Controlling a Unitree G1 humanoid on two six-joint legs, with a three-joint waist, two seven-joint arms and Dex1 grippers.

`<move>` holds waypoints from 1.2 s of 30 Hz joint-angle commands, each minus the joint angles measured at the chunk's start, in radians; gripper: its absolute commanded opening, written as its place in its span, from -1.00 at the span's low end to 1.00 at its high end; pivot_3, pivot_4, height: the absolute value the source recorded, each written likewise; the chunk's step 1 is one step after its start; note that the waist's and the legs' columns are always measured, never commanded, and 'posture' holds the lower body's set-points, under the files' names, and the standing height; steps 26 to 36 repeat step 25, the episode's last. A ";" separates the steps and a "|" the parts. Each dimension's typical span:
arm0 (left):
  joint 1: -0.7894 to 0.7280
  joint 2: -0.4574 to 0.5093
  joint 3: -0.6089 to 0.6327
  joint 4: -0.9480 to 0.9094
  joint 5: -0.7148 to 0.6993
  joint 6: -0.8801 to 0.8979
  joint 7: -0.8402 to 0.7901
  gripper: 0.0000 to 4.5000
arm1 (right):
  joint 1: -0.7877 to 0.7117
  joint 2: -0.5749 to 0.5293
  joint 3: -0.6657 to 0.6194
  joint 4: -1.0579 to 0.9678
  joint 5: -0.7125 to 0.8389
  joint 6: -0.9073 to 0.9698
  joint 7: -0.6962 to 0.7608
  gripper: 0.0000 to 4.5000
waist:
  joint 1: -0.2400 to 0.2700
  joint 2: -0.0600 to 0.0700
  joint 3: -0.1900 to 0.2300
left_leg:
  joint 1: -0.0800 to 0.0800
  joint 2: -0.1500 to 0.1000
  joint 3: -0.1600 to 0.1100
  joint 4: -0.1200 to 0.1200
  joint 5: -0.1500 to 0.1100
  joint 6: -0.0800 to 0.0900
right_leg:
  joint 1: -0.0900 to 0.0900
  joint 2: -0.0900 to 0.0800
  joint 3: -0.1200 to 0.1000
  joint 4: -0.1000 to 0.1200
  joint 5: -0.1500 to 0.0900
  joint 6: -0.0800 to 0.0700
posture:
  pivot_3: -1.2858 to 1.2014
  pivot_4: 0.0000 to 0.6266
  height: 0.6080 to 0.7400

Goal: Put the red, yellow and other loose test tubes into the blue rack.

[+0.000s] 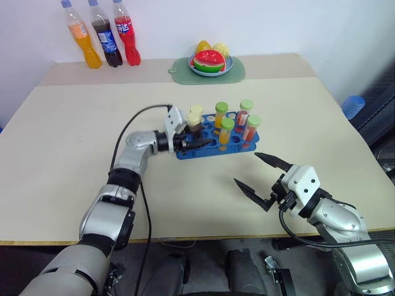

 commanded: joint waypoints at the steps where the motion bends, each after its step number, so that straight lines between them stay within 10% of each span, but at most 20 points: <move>1: 0.020 0.017 0.030 -0.111 -0.007 0.037 0.032 0.98 | -0.005 -0.005 -0.020 -0.007 0.016 -0.018 0.011 1.00 | 0.001 0.000 0.000 | 0.000 0.000 0.000 0.000 0.000 0.000 | 0.000 0.000 0.000 0.000 0.000 0.000 | 0.03 -0.52 1.00; 17: 0.624 0.322 0.168 -0.868 -0.220 0.227 -0.078 0.98 | 0.200 0.031 -0.249 0.018 0.138 -0.004 0.009 1.00 | -0.001 0.002 -0.001 | 0.001 0.001 0.002 -0.002 -0.002 0.002 | -0.001 0.000 0.001 0.000 0.000 -0.001 | 0.03 -0.52 1.00; 36: 0.828 0.427 0.254 -0.998 -0.278 0.343 -0.035 0.98 | 0.287 0.033 -0.317 0.024 0.165 -0.036 0.039 1.00 | 0.006 0.004 -0.001 | 0.003 0.002 0.003 -0.002 -0.003 0.002 | 0.002 0.000 0.001 -0.001 -0.001 -0.002 | 0.03 -0.52 1.00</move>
